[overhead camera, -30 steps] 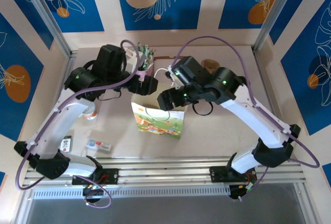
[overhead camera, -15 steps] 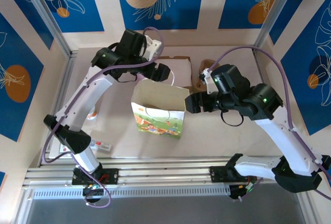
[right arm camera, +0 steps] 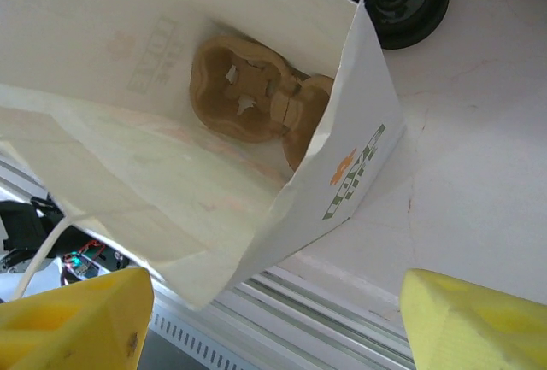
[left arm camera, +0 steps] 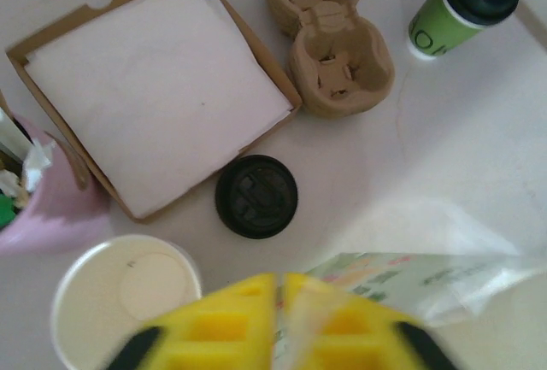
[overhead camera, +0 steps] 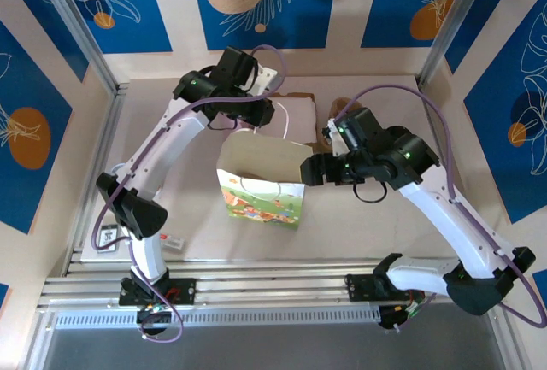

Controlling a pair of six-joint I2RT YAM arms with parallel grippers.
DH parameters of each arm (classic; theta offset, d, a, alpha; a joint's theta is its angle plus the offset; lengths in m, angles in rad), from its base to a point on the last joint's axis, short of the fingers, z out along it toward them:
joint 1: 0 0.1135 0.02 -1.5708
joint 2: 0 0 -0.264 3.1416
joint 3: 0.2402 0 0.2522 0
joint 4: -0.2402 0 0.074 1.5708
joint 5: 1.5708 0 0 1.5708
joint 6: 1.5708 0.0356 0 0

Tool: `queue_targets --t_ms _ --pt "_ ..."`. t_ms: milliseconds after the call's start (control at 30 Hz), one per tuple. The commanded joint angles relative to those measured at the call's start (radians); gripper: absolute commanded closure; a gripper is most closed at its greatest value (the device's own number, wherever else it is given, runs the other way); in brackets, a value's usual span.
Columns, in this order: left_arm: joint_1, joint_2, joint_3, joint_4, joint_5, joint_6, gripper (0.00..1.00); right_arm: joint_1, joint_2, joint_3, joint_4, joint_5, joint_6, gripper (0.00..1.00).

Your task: Pack the takeout coffee

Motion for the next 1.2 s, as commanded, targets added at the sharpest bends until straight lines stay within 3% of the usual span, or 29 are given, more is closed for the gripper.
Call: queue_targets --t_ms 0,133,433,533,667,900,1167 --pt "0.002 -0.035 0.031 -0.032 -0.002 -0.023 1.00 -0.016 0.006 -0.018 0.049 -0.025 0.038 0.23" --pt "-0.022 -0.157 -0.076 0.013 -0.005 -0.056 1.00 -0.025 0.007 -0.034 0.078 -0.026 0.053 0.24" --pt "-0.163 -0.532 -0.556 0.281 -0.049 -0.150 1.00 -0.010 -0.025 -0.133 0.140 -0.044 0.084 0.25" --pt "-0.228 -0.634 -0.682 0.355 -0.103 -0.153 1.00 0.021 -0.044 -0.167 0.150 -0.039 0.090 0.26" --pt "-0.279 -0.747 -0.826 0.457 -0.125 -0.148 1.00 0.110 -0.085 -0.221 0.147 0.060 0.104 0.27" --pt "-0.368 -0.858 -0.957 0.516 -0.130 -0.115 1.00 0.278 -0.272 -0.432 0.247 0.181 0.171 0.28" --pt "-0.506 -0.890 -0.957 0.575 -0.153 -0.099 1.00 0.438 -0.414 -0.593 0.234 0.293 0.304 0.29"
